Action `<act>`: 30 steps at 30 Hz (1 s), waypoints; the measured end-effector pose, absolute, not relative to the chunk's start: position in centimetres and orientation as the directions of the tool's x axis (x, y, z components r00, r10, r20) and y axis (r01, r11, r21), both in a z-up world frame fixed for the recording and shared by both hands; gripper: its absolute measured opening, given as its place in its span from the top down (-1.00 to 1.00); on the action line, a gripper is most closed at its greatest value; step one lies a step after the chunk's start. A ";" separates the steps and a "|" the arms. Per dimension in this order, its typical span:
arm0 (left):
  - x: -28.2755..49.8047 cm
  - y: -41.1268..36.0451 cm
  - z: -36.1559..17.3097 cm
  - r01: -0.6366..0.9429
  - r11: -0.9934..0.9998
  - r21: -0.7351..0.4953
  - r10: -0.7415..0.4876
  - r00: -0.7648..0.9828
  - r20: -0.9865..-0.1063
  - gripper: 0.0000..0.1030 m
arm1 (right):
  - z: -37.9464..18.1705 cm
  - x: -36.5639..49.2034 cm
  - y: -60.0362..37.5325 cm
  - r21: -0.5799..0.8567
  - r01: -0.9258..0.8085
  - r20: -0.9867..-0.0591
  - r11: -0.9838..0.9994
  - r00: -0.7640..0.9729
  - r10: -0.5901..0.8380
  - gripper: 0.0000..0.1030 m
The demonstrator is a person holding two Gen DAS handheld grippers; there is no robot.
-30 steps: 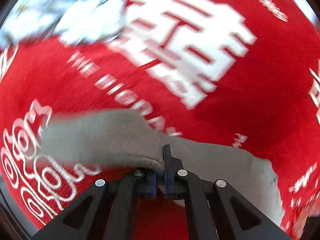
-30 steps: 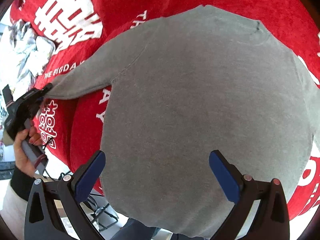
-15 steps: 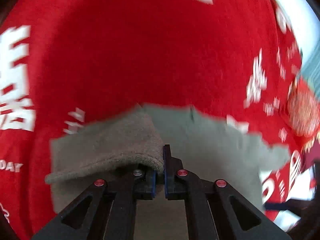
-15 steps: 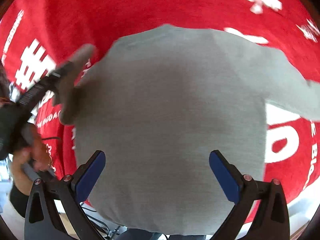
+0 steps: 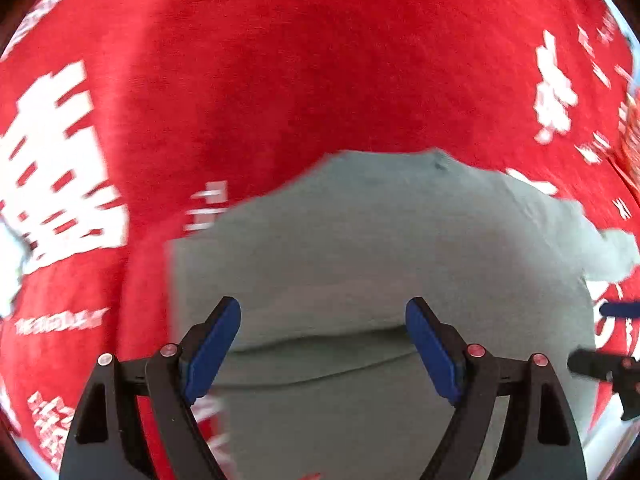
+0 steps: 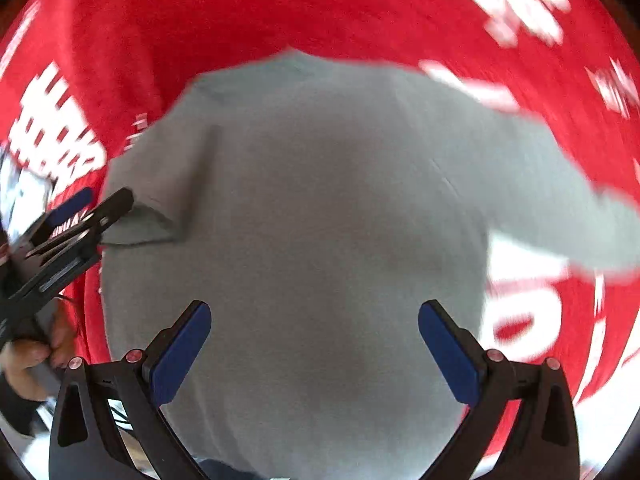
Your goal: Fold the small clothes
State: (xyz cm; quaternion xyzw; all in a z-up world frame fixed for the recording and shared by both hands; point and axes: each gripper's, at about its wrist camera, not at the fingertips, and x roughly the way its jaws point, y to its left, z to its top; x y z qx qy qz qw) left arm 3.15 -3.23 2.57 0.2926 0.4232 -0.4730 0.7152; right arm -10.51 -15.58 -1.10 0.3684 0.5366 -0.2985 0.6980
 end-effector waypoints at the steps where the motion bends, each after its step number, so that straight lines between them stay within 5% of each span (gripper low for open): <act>1: 4.6 -2.5 2.7 0.910 0.414 0.035 -0.410 0.220 -0.885 -0.66 | -0.8 -8.6 -15.4 0.177 0.777 -0.968 0.604 0.249 -0.037 -1.00; 11: 11.6 1.4 -4.1 0.790 0.600 0.122 -0.184 0.285 -0.941 -0.67 | -4.9 8.7 -9.9 -0.234 0.294 -0.938 0.927 0.181 -0.294 -0.95; 12: 11.3 1.4 -4.3 0.787 0.606 0.116 -0.193 0.287 -0.938 -0.67 | -5.7 9.5 -9.5 -0.296 0.258 -0.924 0.920 0.168 -0.344 -0.72; 13: 11.2 1.3 -4.4 0.783 0.612 0.112 -0.197 0.288 -0.937 -0.67 | -6.3 9.9 -9.4 -0.341 0.235 -0.911 0.910 0.157 -0.382 -0.06; 15: 11.2 1.2 -4.5 0.774 0.621 0.121 -0.186 0.296 -0.937 -0.85 | -6.4 9.7 -10.2 -0.355 0.262 -0.903 0.897 0.151 -0.402 0.92; 19: 11.3 1.1 -5.0 0.781 0.614 0.113 -0.187 0.284 -0.940 -0.89 | -2.9 4.1 -16.1 -0.058 0.610 -0.917 0.791 0.280 -0.283 0.91; 23: 11.1 0.7 -5.3 0.802 0.586 0.118 -0.192 0.279 -0.941 -0.89 | -4.3 -4.8 -21.6 0.426 0.827 -0.872 0.366 0.483 -0.078 0.83; 24: 11.1 0.6 -5.3 0.804 0.583 0.119 -0.192 0.278 -0.941 -0.89 | -5.2 -6.3 -22.1 0.480 0.832 -0.857 0.278 0.512 -0.054 0.71; 27: 11.9 0.0 -4.8 0.805 0.584 0.103 -0.182 0.254 -0.950 -0.89 | -8.3 -10.9 -22.6 0.587 0.810 -0.810 0.001 0.587 0.005 -0.13; 30: 14.0 -1.2 -3.8 0.796 0.600 0.075 -0.212 0.248 -0.945 -0.89 | -8.2 -12.7 -22.7 0.628 0.777 -0.778 -0.051 0.629 -0.006 -0.12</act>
